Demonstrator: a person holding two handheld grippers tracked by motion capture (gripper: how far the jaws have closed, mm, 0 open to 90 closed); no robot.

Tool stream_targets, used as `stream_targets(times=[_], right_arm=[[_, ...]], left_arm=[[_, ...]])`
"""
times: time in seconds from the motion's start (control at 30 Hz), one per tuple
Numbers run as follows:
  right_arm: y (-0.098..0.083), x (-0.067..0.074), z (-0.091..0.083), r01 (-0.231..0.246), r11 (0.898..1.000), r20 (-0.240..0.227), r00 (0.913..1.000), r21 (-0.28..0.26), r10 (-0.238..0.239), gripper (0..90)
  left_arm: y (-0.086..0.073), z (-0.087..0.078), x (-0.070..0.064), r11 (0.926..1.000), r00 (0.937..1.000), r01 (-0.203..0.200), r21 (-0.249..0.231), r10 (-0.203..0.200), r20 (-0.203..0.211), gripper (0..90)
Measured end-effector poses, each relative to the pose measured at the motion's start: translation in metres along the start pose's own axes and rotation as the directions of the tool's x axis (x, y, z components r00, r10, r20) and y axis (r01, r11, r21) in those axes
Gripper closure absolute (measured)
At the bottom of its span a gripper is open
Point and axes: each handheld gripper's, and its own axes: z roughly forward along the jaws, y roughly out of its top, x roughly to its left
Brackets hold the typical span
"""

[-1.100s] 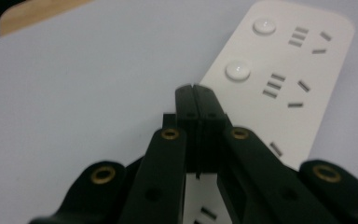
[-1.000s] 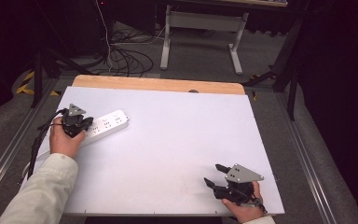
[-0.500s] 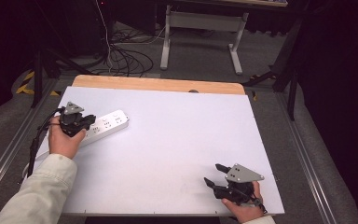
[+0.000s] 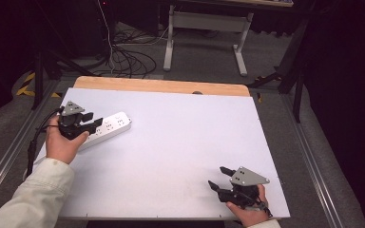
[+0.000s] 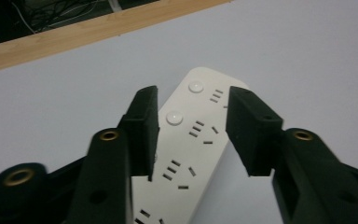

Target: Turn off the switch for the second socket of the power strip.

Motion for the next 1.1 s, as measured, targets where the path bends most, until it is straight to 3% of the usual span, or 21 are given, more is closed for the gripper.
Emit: stream_targets(times=[0.17,0.33,0.53,0.6,0.67,0.83,1.1], right_arm=[[0.0,0.001,0.0,0.002,1.0,-0.003,1.0,0.0,-0.002,36.7],[0.0,0.0,0.0,-0.002,1.0,-0.002,1.0,-0.003,0.002,36.7],[0.0,0.001,0.0,0.001,1.0,-0.003,1.0,-0.006,-0.001,36.7],[0.0,0.001,-0.001,0.002,1.0,-0.002,1.0,-0.007,-0.002,36.7],[0.0,0.001,-0.001,0.002,1.0,-0.002,1.0,-0.007,-0.002,36.7],[0.0,0.001,-0.001,0.005,1.0,-0.001,1.0,-0.008,-0.005,36.7],[0.0,0.001,-0.001,0.001,1.0,-0.004,1.0,-0.01,-0.001,36.7]], left_arm=[[0.004,-0.015,-0.01,0.9991,0.9975,-0.002,-0.041,0.005,0.071,40.1],[0.007,-0.032,-0.026,0.9964,0.9885,0.01,-0.085,0.003,0.151,31.8],[0.005,-0.051,-0.049,0.9925,0.984,-0.076,-0.096,0.09,0.154,26.3],[0.003,-0.053,-0.053,0.9913,0.9828,-0.087,-0.099,0.101,0.154,24.4],[-0.003,-0.059,-0.062,0.9851,0.9748,-0.121,-0.122,0.141,0.173,23.9],[-0.013,-0.065,-0.071,0.9809,0.9656,-0.112,-0.159,0.145,0.216,21.4],[-0.031,-0.07,-0.083,0.9834,0.9426,-0.085,-0.16,0.131,0.307,21.2]])
